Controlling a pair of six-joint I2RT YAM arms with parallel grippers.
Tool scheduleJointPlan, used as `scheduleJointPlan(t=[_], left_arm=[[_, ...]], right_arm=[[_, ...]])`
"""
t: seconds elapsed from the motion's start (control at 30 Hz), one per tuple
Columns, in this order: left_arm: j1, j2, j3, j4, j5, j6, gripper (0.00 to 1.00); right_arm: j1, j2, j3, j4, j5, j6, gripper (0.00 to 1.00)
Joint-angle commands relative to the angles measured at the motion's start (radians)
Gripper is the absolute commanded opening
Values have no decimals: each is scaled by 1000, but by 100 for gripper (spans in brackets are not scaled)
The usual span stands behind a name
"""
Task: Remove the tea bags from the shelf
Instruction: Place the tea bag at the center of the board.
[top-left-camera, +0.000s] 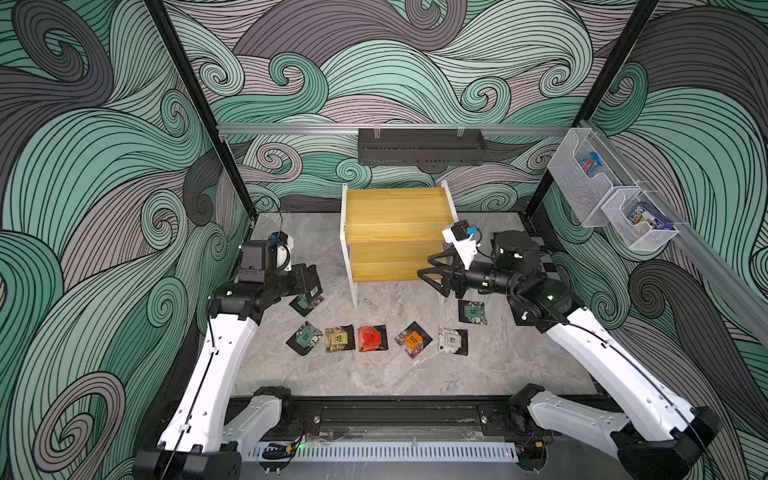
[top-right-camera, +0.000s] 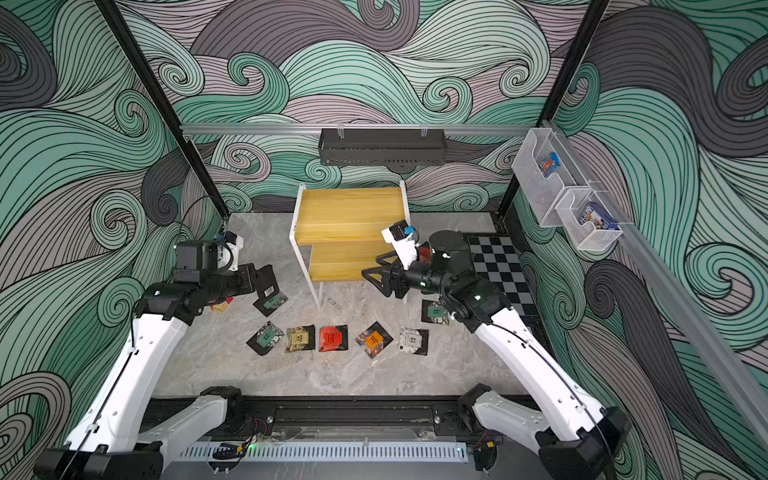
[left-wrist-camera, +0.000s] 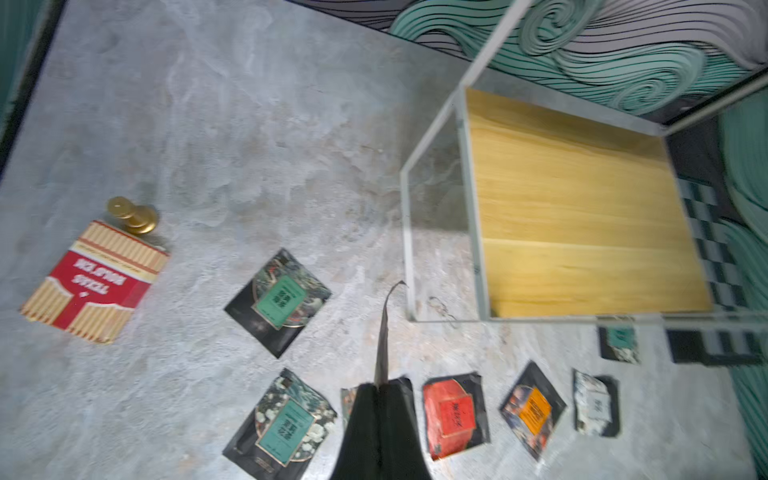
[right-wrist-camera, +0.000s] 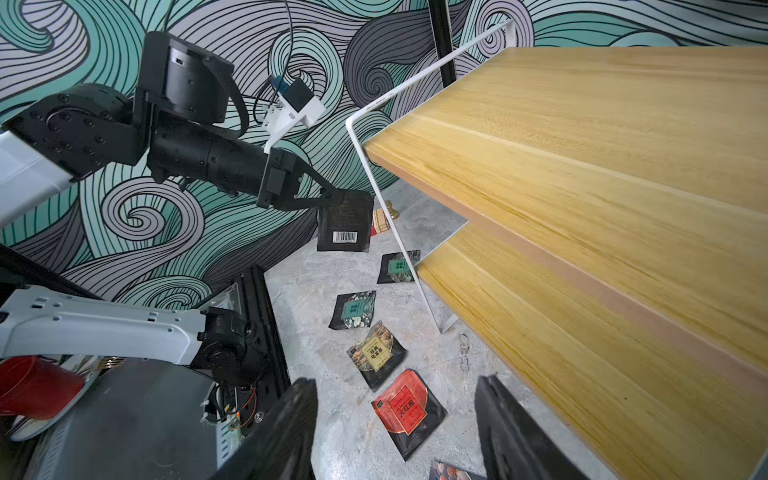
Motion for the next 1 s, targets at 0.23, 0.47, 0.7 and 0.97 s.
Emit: scheduleJointPlan(t=[0.23,0.47,0.7,0.97], left_arm=[[-8,360,231,-6,-351,-36,0],[-30,699,482,-122,-583,-41,0],[-45,976,706,-184,-661,-59,0],[-81,1163,866,-182,-694,-62,0]], right_arm=[[-9,-117,-87,-34,115,-36,65],[-14,-195,-127,-46,175,-34,67],[-16,-244,-130,-74,223,-37,67],[-15,-245,-105,-113,255,-39,68]])
